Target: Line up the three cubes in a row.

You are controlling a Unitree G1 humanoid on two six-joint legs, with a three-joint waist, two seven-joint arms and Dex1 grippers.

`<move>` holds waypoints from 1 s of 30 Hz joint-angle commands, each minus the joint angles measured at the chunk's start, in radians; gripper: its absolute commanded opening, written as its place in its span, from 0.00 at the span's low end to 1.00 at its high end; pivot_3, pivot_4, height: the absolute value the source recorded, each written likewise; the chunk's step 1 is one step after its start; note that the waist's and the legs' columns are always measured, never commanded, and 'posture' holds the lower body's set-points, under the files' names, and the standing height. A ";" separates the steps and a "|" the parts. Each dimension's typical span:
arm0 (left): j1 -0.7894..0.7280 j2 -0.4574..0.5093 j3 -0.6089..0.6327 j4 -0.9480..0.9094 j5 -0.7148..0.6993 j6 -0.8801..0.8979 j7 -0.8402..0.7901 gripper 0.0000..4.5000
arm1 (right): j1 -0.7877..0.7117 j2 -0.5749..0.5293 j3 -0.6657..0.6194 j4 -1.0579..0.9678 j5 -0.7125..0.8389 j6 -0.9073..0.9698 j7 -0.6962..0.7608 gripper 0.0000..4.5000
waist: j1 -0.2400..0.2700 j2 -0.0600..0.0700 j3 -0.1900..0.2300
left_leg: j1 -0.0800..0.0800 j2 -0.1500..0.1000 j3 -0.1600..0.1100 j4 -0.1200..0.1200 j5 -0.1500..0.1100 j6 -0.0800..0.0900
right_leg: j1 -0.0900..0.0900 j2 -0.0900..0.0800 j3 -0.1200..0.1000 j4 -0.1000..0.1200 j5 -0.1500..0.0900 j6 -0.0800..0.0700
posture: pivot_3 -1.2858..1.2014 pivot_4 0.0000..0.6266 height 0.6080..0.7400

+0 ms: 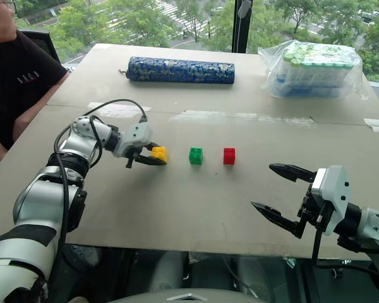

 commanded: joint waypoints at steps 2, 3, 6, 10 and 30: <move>-0.027 -0.012 0.011 0.015 0.020 -0.022 0.017 0.29 | 0.016 0.000 -0.043 -0.045 0.016 -0.018 -0.009 1.00 | 0.000 0.000 0.000 | 0.000 0.000 0.000 0.000 0.000 0.000 | 0.000 0.000 0.000 0.000 0.000 0.000 | 0.52 0.24 1.00; -0.027 -0.014 0.011 0.017 0.023 -0.023 0.016 0.29 | 0.019 0.000 -0.046 -0.047 0.017 -0.019 -0.010 1.00 | -0.001 0.000 0.000 | 0.000 0.000 0.000 0.000 0.000 0.000 | 0.000 0.000 0.000 0.000 0.000 0.000 | 0.52 0.24 1.00; -0.029 -0.018 0.014 0.022 0.030 -0.022 0.010 0.53 | 0.028 0.001 -0.051 -0.050 0.017 -0.020 -0.008 1.00 | -0.001 0.000 0.000 | 0.000 0.000 0.000 0.000 0.000 0.000 | 0.000 0.000 0.000 0.000 0.000 0.000 | 0.52 0.24 1.00; -0.036 -0.013 0.048 0.020 0.005 0.008 0.004 0.91 | 0.027 0.000 -0.050 -0.045 0.013 -0.020 -0.006 1.00 | -0.001 0.000 0.000 | 0.000 0.000 0.000 0.000 0.000 0.000 | 0.000 0.000 0.000 0.000 0.000 0.000 | 0.52 0.24 1.00; 1.170 -0.003 0.692 -1.683 -0.611 1.070 0.565 0.98 | 0.153 -0.010 -0.169 0.237 -0.138 -0.069 0.062 1.00 | -0.010 0.003 -0.003 | 0.005 -0.002 -0.001 0.000 0.000 0.000 | 0.004 -0.005 0.002 0.005 -0.001 0.001 | 0.52 0.24 1.00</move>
